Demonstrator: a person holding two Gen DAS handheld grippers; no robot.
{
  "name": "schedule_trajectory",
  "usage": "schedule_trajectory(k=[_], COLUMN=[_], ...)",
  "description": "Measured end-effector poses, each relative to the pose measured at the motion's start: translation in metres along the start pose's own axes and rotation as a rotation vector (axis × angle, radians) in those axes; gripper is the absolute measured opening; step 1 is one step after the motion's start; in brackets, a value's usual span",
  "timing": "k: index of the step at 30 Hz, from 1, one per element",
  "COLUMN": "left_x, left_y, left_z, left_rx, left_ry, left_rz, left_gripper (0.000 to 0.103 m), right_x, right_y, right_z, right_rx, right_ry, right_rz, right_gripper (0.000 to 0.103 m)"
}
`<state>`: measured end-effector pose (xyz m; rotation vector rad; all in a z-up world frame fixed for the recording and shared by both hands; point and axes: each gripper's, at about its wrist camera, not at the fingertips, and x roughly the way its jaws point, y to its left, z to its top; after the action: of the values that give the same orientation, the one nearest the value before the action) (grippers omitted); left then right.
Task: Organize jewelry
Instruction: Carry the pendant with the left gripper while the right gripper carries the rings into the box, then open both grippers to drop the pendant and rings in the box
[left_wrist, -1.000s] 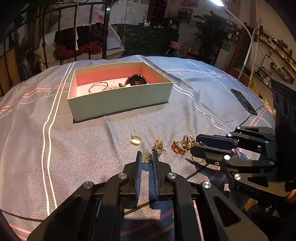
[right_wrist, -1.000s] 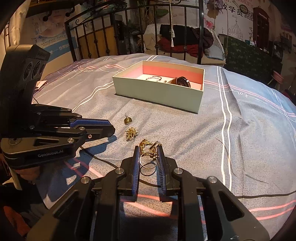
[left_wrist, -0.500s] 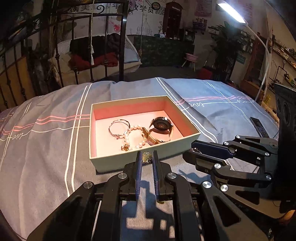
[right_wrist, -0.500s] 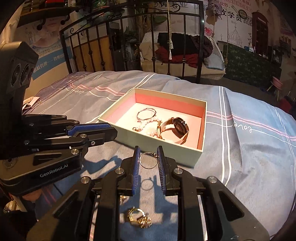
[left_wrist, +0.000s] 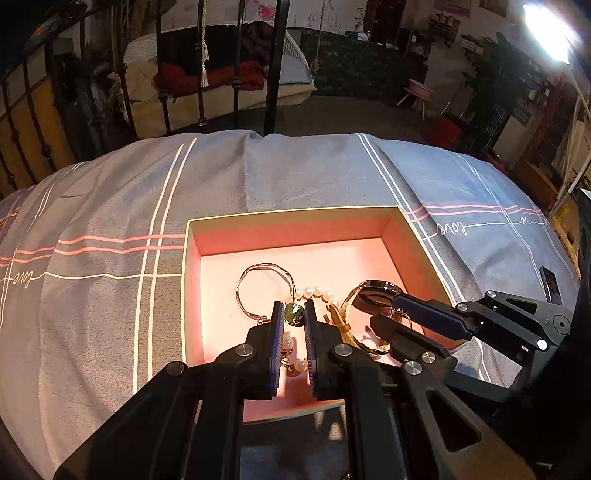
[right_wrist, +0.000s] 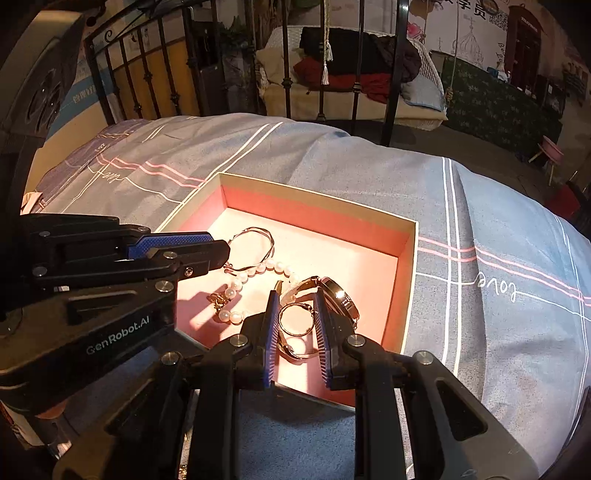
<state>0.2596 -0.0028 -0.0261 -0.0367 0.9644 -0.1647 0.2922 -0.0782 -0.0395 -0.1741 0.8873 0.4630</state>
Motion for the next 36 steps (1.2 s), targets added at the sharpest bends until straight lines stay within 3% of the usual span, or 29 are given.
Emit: schedule_trajectory(k=[10, 29, 31, 33, 36], left_x=[0.021, 0.028, 0.025, 0.018, 0.003], left_y=[0.002, -0.001, -0.001, -0.001, -0.001], left_z=[-0.003, -0.005, -0.005, -0.005, -0.005], left_rx=[0.000, 0.011, 0.009, 0.008, 0.005], left_ry=[0.045, 0.060, 0.051, 0.029, -0.015], left_rz=[0.003, 0.029, 0.032, 0.026, 0.022], left_gripper=[0.011, 0.011, 0.018, 0.039, 0.050], right_x=[0.016, 0.017, 0.014, 0.010, 0.000], right_y=[-0.009, -0.006, -0.005, -0.003, -0.003], right_z=[-0.007, -0.009, -0.010, -0.011, -0.013], right_rx=[0.016, 0.007, -0.001, -0.005, -0.001], right_ry=[0.026, 0.026, 0.020, 0.016, -0.008], right_rz=[0.008, -0.006, -0.009, -0.013, -0.021], right_gripper=[0.020, 0.020, 0.020, 0.021, 0.033])
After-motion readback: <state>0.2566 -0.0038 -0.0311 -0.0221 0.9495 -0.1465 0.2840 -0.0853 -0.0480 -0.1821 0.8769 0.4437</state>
